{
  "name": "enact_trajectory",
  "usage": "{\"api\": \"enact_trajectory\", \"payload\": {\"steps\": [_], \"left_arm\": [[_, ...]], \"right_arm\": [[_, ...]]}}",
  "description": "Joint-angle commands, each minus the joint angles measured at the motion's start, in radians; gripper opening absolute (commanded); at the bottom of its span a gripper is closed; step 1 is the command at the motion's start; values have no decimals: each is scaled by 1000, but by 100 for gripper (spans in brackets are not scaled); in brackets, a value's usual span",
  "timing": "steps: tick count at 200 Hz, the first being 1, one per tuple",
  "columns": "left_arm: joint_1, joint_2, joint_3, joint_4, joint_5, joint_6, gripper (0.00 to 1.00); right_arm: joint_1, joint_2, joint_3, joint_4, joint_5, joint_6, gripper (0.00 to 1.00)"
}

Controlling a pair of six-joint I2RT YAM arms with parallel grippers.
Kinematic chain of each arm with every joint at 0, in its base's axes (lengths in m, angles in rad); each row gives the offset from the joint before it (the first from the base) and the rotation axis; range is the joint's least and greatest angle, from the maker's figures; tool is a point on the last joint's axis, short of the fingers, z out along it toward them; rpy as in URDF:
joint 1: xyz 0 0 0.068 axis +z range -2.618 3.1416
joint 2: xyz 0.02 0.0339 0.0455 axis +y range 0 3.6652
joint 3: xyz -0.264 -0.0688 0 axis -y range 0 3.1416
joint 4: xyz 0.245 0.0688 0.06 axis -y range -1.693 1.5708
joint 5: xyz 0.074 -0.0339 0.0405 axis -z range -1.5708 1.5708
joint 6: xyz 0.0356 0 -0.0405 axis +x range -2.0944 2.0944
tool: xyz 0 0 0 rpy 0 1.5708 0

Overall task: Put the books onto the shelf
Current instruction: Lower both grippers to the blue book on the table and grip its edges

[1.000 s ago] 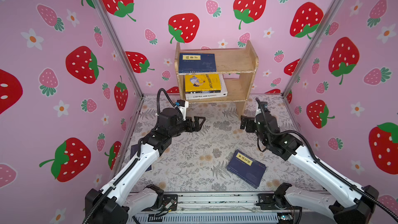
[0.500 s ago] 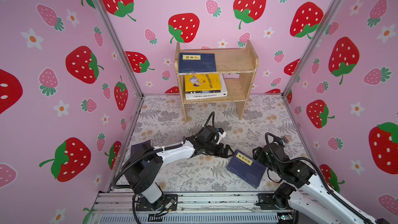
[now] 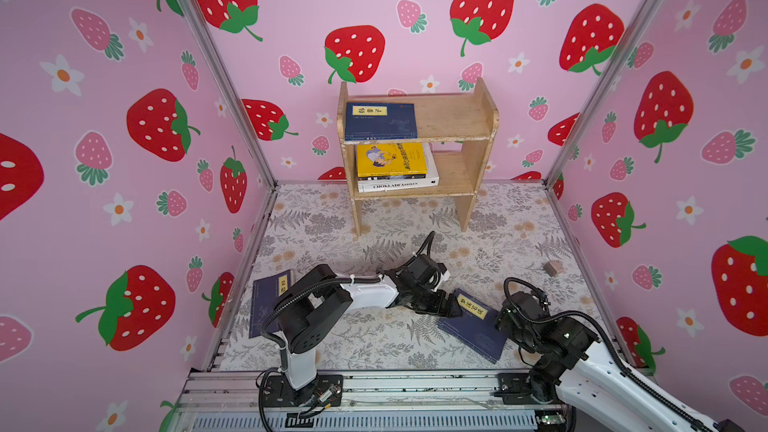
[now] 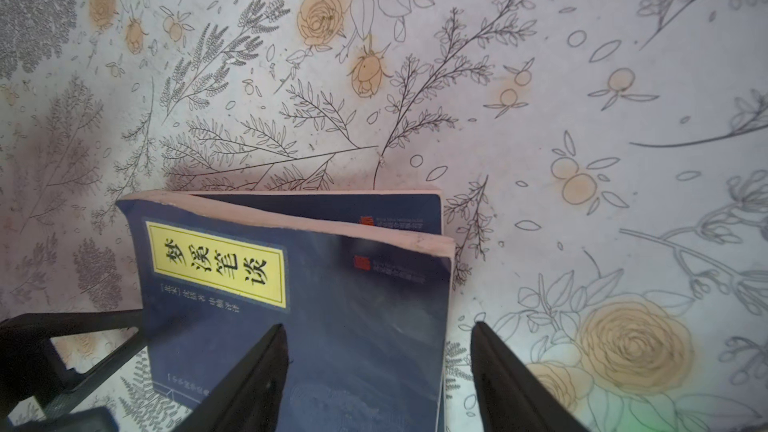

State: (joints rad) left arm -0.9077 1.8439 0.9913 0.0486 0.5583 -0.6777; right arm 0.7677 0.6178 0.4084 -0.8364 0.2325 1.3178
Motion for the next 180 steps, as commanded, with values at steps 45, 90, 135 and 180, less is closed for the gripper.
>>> {"api": "enact_trajectory", "payload": {"steps": [45, 90, 135, 180], "left_arm": [[-2, 33, 62, 41, 47, -34, 89], [20, 9, 44, 104, 71, -89, 84], [79, -79, 2, 159, 88, -153, 86], [88, -132, 81, -66, 32, -106, 89]], "right_arm": [[8, 64, -138, 299, -144, 60, 62], [8, 189, -139, 499, -155, 50, 56], [10, 374, -96, 656, -144, 29, 63], [10, 431, -49, 661, -115, -5, 70]]}}
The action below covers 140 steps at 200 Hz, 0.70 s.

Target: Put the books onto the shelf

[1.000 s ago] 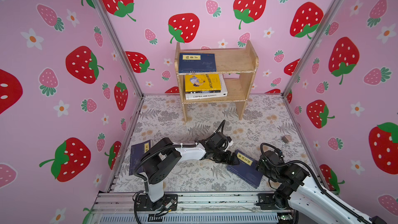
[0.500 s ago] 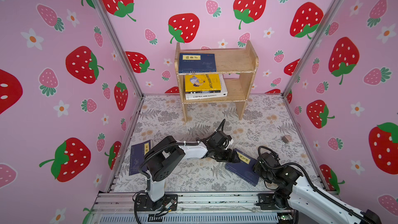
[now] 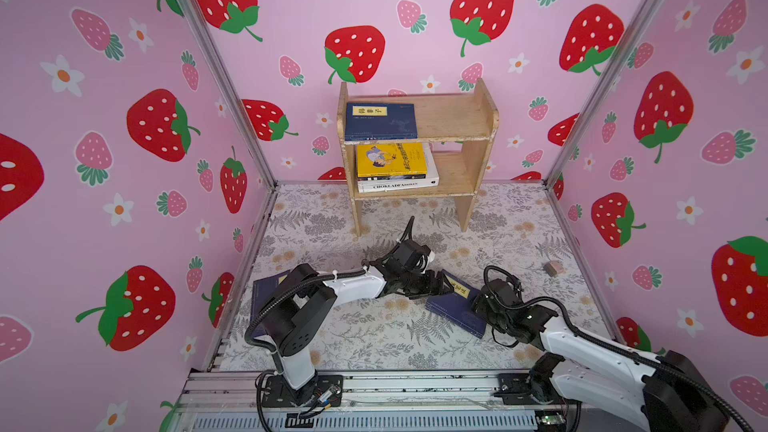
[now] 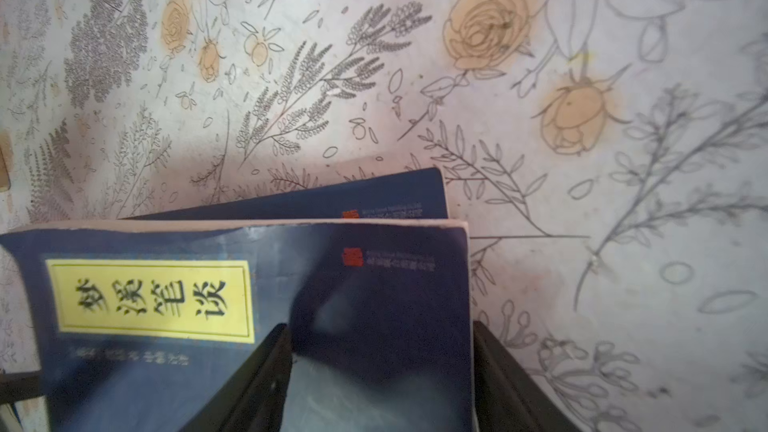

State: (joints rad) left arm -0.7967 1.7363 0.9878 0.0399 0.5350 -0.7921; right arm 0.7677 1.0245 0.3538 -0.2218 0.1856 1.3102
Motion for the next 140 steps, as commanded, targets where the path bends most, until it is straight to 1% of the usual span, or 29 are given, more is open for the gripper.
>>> {"api": "enact_trajectory", "payload": {"steps": [1, 35, 71, 98, 140], "left_arm": [[-23, -23, 87, -62, 55, 9, 89], [-22, 0, 119, -149, 39, -1, 90], [-26, 17, 168, -259, -13, 18, 92], [-27, 17, 176, -286, -25, 15, 92], [-30, 8, 182, -326, -50, 11, 97]], "right_arm": [[10, 25, 5, 47, -68, 3, 70], [9, 21, -4, 68, -61, 3, 71], [10, 31, 3, 79, -58, -13, 72], [10, 57, 18, 88, -66, -28, 73], [9, 69, 26, 94, -64, -38, 74]]}}
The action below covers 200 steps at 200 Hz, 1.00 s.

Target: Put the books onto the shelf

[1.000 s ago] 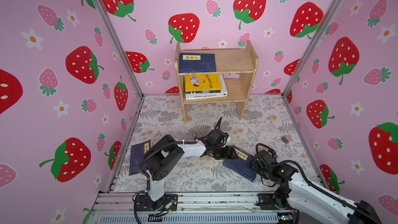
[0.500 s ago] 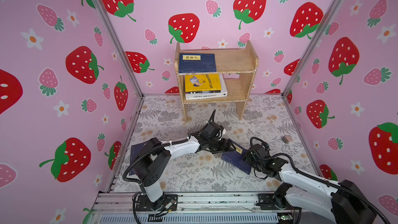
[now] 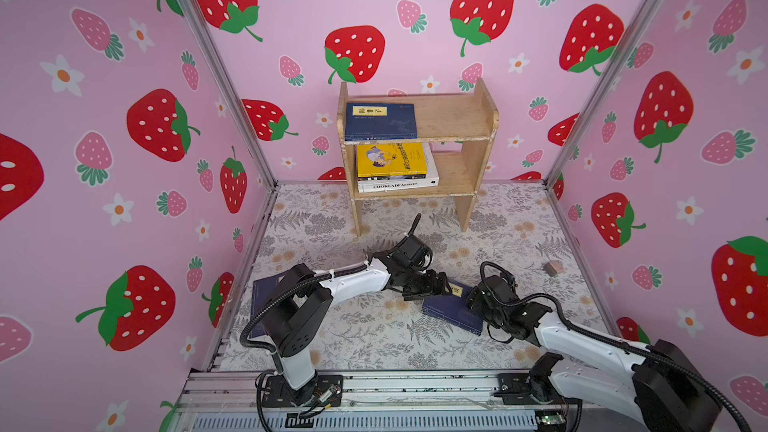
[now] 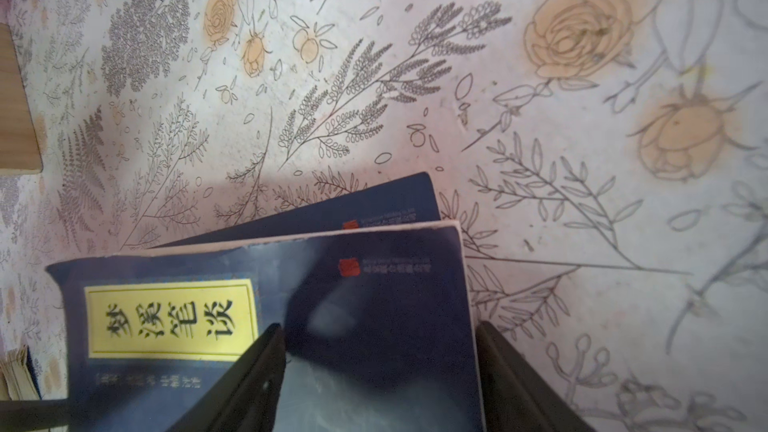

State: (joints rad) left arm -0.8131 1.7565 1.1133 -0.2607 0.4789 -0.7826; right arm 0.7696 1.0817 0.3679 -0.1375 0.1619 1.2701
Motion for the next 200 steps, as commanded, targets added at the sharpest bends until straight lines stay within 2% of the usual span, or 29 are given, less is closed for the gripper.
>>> {"api": "enact_trajectory", "payload": {"steps": [1, 48, 83, 108, 149, 173, 200], "left_arm": [[-14, -12, 57, -27, 5, 1, 97], [-17, -21, 80, -82, -22, 11, 99], [-21, -20, 71, -45, 1, -4, 99], [-20, -38, 30, 72, 53, -29, 100], [-5, -115, -48, 301, 133, -66, 95], [5, -153, -102, 454, 171, -113, 90], [10, -168, -127, 504, 193, -137, 82]], "right_arm": [[8, 12, 12, 9, -40, 3, 74], [8, 14, 5, 20, -51, 2, 74], [7, 12, 5, 27, -55, -1, 74], [7, 10, 6, 30, -61, -11, 75], [8, -3, -5, 59, -61, -16, 75], [8, -17, -25, 105, -68, -8, 75], [7, -31, -19, 107, -49, -6, 76]]}}
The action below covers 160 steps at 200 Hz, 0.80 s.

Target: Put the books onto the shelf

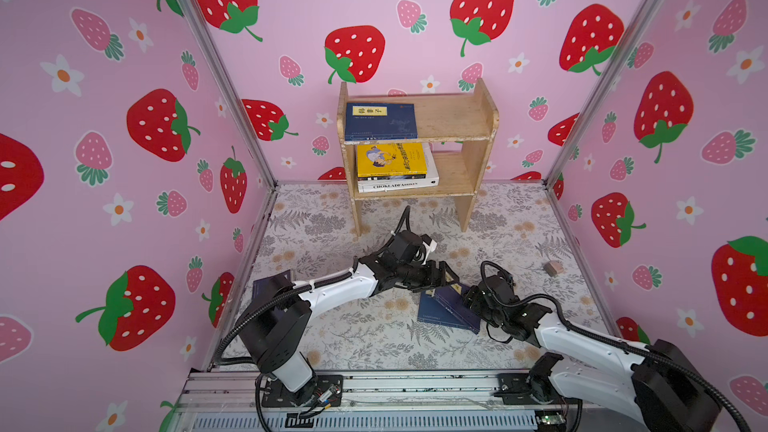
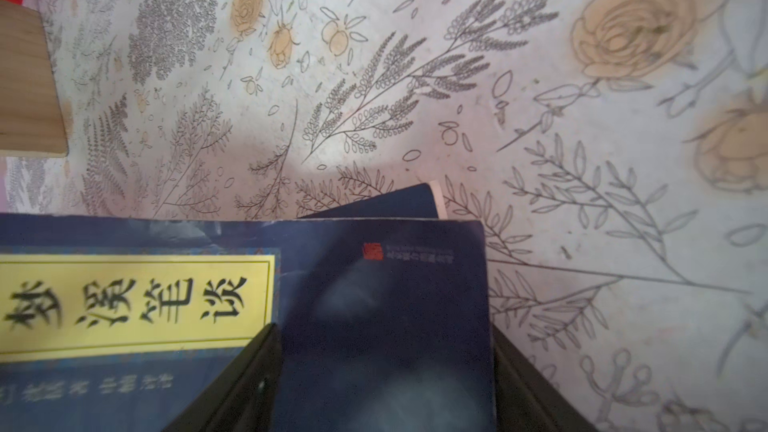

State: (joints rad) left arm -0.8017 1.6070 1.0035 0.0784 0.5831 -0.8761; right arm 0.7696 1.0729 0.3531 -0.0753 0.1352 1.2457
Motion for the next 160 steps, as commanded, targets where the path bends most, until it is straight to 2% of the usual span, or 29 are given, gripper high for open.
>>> {"api": "enact_trajectory", "payload": {"steps": [1, 54, 88, 160], "left_arm": [[-1, -19, -18, 165, 90, -45, 82], [15, 43, 4, 69, 85, -89, 65], [16, 94, 25, -28, 56, -89, 63], [19, 113, 25, -53, 38, -104, 42]], "right_arm": [[7, -22, -4, 44, -22, 18, 76], [7, -48, -8, 39, -6, 17, 76], [7, -72, -19, 32, 4, 24, 76], [7, -88, -30, 26, 18, 32, 76]]}}
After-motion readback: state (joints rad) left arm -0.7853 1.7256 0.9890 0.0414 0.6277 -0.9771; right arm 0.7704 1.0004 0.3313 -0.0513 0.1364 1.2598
